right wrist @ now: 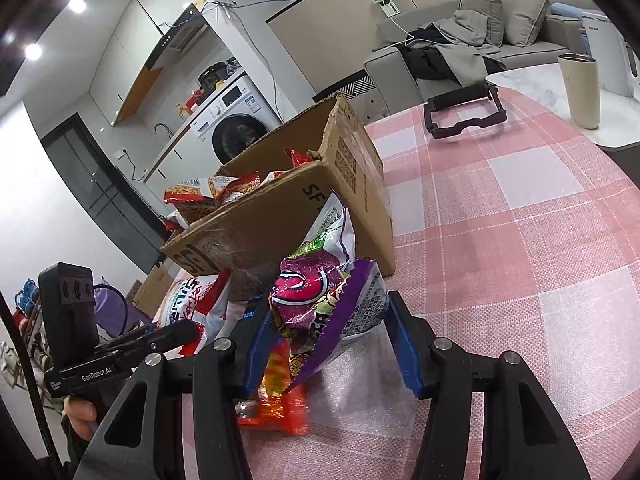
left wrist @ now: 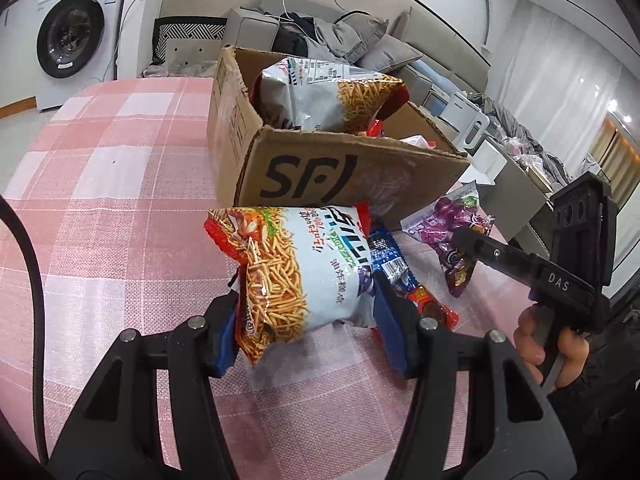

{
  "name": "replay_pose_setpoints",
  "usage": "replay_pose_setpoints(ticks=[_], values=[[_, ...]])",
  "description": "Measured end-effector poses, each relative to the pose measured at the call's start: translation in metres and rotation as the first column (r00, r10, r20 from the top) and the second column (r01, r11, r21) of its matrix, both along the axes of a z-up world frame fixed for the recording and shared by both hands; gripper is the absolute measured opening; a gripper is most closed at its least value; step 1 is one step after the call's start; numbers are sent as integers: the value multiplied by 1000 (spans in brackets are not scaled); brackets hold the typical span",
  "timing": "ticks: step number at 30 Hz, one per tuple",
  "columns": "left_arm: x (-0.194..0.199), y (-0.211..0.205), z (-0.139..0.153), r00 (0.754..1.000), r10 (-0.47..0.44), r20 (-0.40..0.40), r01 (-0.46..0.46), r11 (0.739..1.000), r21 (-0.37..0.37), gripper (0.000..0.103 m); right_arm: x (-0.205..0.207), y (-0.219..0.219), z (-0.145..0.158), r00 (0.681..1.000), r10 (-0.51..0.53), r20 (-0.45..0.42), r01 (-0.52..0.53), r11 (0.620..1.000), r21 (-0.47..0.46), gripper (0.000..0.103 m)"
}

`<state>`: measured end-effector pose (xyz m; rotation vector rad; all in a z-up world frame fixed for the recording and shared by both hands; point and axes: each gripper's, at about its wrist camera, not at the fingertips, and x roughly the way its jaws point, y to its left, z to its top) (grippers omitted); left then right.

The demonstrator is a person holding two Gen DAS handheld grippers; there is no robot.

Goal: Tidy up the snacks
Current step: 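Lift both bags up toward the SF box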

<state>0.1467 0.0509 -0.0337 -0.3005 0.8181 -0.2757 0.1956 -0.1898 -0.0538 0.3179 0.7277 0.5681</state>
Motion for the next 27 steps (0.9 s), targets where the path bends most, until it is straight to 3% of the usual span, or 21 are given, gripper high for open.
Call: replay_pose_setpoints(ticks=[27], values=[[-41, -5, 72, 989, 6, 149, -7, 1000, 12, 55, -24, -6, 33, 992, 35, 125, -44, 996, 76, 54]])
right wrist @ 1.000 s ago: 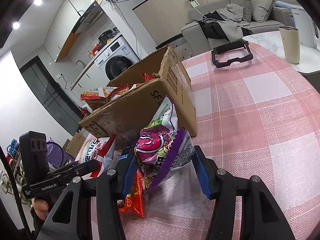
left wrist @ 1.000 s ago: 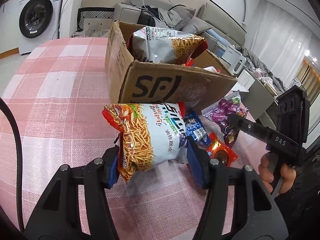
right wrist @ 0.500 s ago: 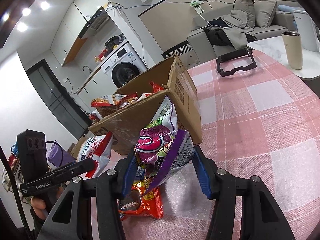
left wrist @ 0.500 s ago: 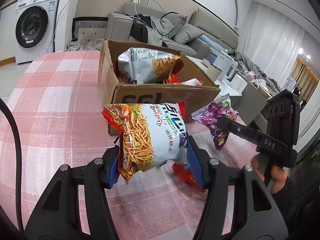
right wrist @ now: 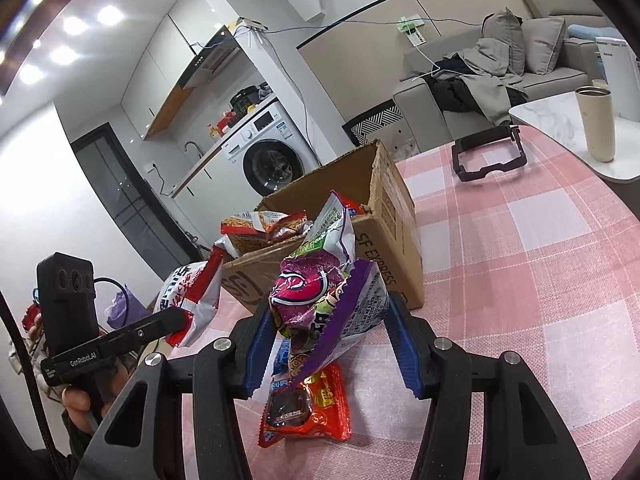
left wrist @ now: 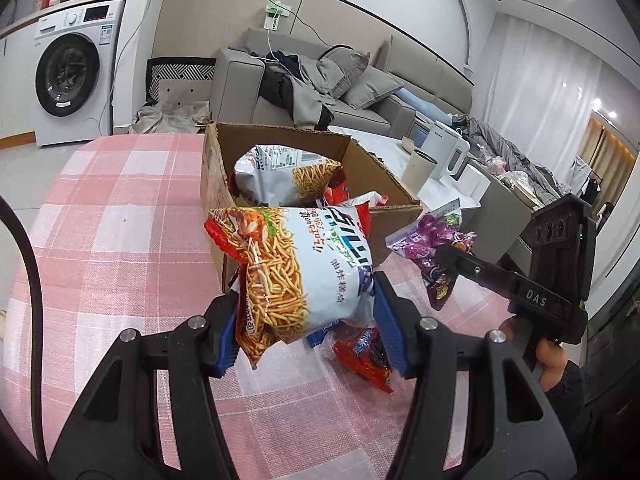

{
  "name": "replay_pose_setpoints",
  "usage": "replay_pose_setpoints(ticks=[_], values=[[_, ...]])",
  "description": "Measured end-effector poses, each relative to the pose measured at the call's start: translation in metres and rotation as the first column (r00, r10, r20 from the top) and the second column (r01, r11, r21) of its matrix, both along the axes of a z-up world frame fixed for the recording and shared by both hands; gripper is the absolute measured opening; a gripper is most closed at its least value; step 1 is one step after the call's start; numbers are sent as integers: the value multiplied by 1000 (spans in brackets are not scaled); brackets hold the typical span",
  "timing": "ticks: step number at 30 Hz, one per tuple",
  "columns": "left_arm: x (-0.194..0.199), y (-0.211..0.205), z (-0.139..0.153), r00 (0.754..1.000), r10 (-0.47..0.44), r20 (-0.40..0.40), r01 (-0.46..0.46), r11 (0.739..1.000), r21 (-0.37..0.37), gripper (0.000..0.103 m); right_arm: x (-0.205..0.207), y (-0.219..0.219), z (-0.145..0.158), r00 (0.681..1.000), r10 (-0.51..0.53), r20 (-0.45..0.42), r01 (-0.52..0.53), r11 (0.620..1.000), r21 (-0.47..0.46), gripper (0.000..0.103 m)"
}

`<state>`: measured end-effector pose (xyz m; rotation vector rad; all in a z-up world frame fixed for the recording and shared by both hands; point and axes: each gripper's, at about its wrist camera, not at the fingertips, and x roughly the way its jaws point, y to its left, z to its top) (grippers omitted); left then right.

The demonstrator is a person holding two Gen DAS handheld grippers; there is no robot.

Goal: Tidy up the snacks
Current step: 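Lift both bags up toward the SF box, then carry the orange noodle bag left and purple candy bag right over the box, lowering inside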

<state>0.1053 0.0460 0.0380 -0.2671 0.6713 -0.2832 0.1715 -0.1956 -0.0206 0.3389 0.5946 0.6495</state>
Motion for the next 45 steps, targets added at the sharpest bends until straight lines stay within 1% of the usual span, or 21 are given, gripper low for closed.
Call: replay_pose_setpoints(ticks=[10, 16, 22, 31, 38, 43, 45], values=[[-16, 10, 23, 998, 51, 44, -52, 998, 23, 55, -10, -6, 20, 1000, -13, 24, 13, 1000, 22, 54], [-20, 17, 35, 995, 69, 68, -70, 997, 18, 55, -17, -2, 34, 998, -15, 59, 13, 1000, 20, 54], [-22, 22, 45, 993, 87, 83, -89, 996, 20, 55, -17, -2, 41, 998, -35, 60, 34, 999, 16, 54], [-15, 18, 52, 991, 100, 93, -104, 994, 33, 55, -6, -8, 57, 995, -85, 57, 84, 996, 15, 54], [-1, 27, 62, 987, 120, 103, -125, 992, 35, 55, 0, -1, 71, 994, -82, 77, 83, 996, -14, 54], [11, 27, 63, 986, 129, 101, -136, 989, 62, 55, 7, 6, 77, 994, -73, 86, 77, 996, -37, 54], [16, 25, 62, 988, 126, 92, -132, 989, 62, 55, 11, 10, 78, 994, -68, 87, 72, 996, -44, 54]])
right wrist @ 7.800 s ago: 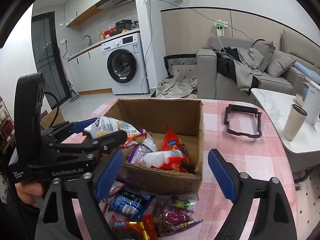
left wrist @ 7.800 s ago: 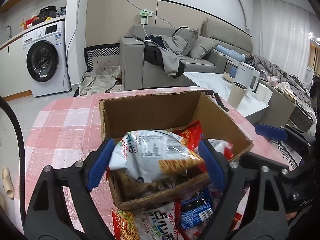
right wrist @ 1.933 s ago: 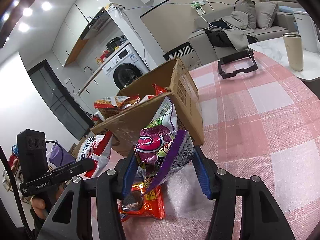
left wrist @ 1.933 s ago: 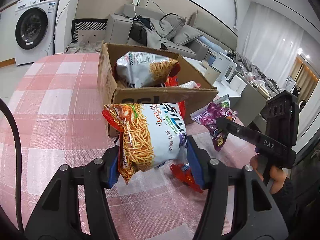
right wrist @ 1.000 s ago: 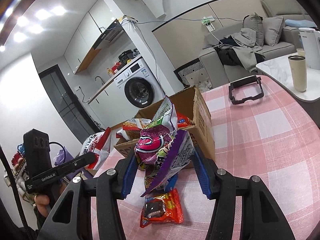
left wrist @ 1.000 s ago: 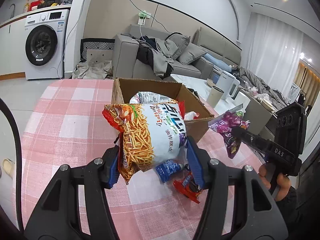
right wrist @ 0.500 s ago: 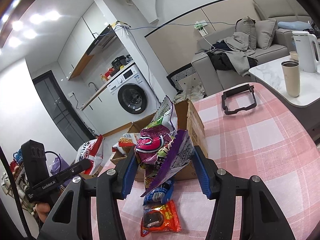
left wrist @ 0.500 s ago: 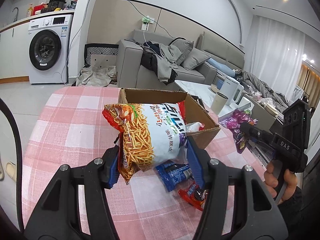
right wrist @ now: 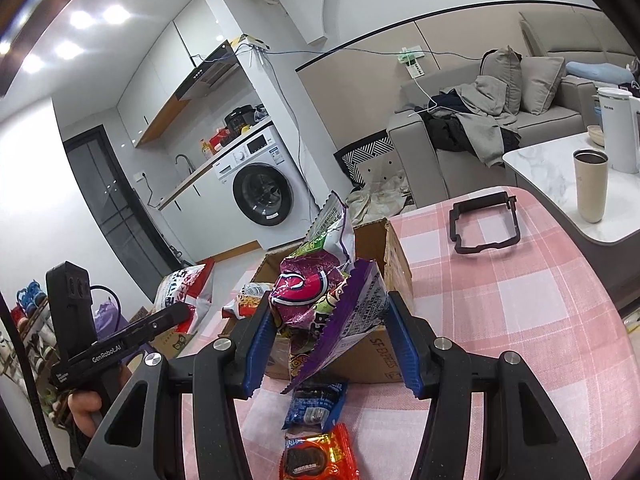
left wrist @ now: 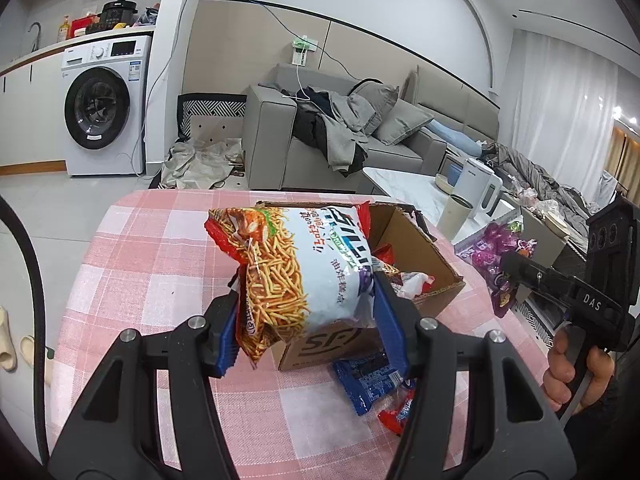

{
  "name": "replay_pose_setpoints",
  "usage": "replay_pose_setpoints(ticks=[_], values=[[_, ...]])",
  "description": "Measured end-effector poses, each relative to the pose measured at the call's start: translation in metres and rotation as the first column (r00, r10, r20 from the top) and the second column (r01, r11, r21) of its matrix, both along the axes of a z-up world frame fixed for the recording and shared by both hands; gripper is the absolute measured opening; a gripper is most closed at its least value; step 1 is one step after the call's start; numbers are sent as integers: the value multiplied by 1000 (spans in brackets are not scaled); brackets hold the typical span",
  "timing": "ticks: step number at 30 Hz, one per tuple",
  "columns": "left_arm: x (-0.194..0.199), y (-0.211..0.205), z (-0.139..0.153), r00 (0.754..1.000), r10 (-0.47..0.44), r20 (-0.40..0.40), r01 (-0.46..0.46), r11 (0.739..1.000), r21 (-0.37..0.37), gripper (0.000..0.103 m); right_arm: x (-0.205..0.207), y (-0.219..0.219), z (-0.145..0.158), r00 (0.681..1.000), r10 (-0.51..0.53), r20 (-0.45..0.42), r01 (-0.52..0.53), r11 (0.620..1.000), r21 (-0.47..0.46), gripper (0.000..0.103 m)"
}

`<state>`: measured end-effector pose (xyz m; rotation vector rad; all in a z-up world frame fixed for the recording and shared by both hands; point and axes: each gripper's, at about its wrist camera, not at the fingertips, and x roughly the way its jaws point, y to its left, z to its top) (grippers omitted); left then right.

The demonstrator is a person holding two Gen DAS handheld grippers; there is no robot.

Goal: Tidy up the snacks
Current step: 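Carry the orange noodle bag left and purple candy bag right over the box, lowering inside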

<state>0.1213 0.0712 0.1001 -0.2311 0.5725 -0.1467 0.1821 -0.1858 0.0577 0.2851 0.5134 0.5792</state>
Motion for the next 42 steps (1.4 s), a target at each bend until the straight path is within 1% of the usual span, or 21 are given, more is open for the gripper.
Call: replay_pose_setpoints(ticks=[6, 12, 21, 30, 35, 42], values=[[17, -6, 0, 1000, -7, -12, 7, 1000, 9, 55, 12, 10, 1, 1000, 14, -1, -14, 1000, -19, 54], [35, -16, -2, 1000, -13, -20, 14, 999, 37, 55, 22, 20, 3, 1000, 14, 4, -13, 998, -55, 54], [63, -27, -10, 999, -31, -44, 33, 999, 33, 55, 38, 33, -2, 1000, 5, -12, -6, 996, -90, 54], [89, -34, -14, 998, -44, -49, 45, 999, 29, 55, 54, 41, -2, 1000, 2, -19, -4, 993, -117, 54], [106, -46, -21, 996, -55, -66, 60, 996, 64, 55, 62, 44, -1, 1000, -4, -20, 2, 993, -120, 54], [127, -60, -30, 995, -58, -77, 65, 994, 89, 55, 74, 50, -2, 1000, -11, -22, 8, 990, -140, 54]])
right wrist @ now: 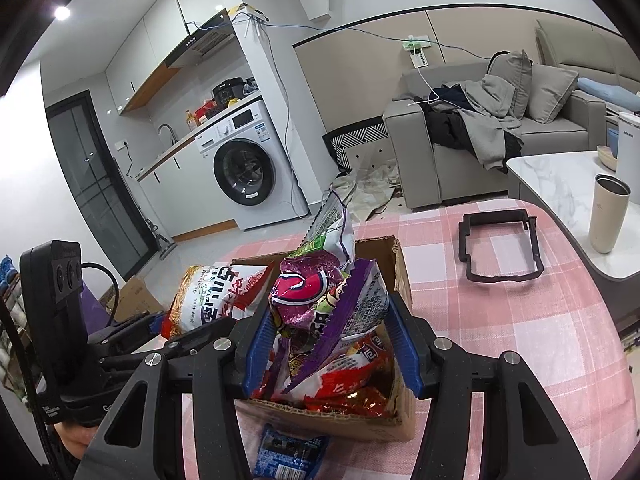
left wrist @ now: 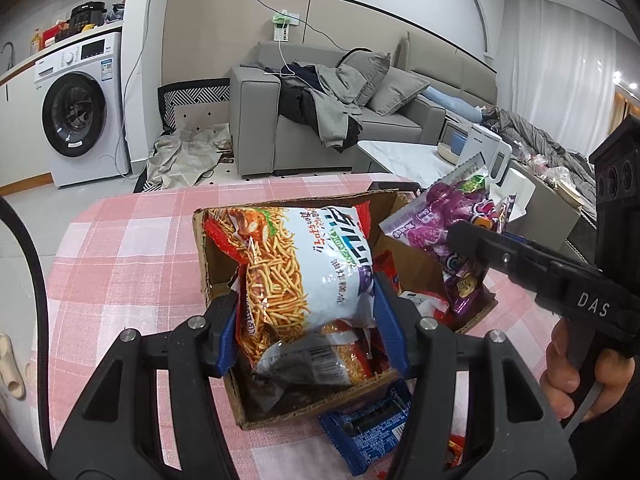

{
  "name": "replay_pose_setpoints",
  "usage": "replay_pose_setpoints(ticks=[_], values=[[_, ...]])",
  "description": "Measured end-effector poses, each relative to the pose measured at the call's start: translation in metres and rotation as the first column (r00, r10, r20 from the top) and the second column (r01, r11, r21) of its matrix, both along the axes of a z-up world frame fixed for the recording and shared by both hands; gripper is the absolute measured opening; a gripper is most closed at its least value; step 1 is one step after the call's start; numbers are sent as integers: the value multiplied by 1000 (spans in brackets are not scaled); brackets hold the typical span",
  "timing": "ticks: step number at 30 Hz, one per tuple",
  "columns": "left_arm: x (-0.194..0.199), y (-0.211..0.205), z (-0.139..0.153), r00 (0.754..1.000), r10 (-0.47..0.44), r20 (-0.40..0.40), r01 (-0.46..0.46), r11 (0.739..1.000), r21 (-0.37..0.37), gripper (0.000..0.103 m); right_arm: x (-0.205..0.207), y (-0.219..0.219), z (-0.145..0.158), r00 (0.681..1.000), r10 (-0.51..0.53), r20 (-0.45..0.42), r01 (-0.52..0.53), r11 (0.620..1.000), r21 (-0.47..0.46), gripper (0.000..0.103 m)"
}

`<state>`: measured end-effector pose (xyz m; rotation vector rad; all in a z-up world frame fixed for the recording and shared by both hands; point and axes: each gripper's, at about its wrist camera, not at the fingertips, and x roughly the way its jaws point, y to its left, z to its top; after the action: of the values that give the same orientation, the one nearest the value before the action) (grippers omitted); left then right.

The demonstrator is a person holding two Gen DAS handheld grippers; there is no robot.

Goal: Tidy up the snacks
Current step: 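Carry the orange noodle bag left and purple candy bag right over the box, lowering inside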

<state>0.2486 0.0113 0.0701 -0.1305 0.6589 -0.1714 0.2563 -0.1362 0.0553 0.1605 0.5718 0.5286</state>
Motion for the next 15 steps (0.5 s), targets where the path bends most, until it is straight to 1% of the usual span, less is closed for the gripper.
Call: replay_pose_setpoints(ticks=[6, 9, 12, 15], values=[[14, -6, -8, 1000, 7, -7, -7, 1000, 21, 55, 6, 9, -4, 1000, -14, 11, 15, 999, -45, 54], [19, -9, -15, 1000, 14, -8, -14, 999, 36, 55, 7, 12, -4, 999, -40, 24, 41, 997, -70, 54], [22, -14, -20, 1000, 16, -13, -15, 999, 50, 55, 7, 16, -5, 996, -74, 47, 79, 990, -115, 54], [26, -17, -25, 1000, 26, -8, -26, 998, 63, 55, 8, 21, -7, 995, -81, 63, 89, 985, -148, 54]])
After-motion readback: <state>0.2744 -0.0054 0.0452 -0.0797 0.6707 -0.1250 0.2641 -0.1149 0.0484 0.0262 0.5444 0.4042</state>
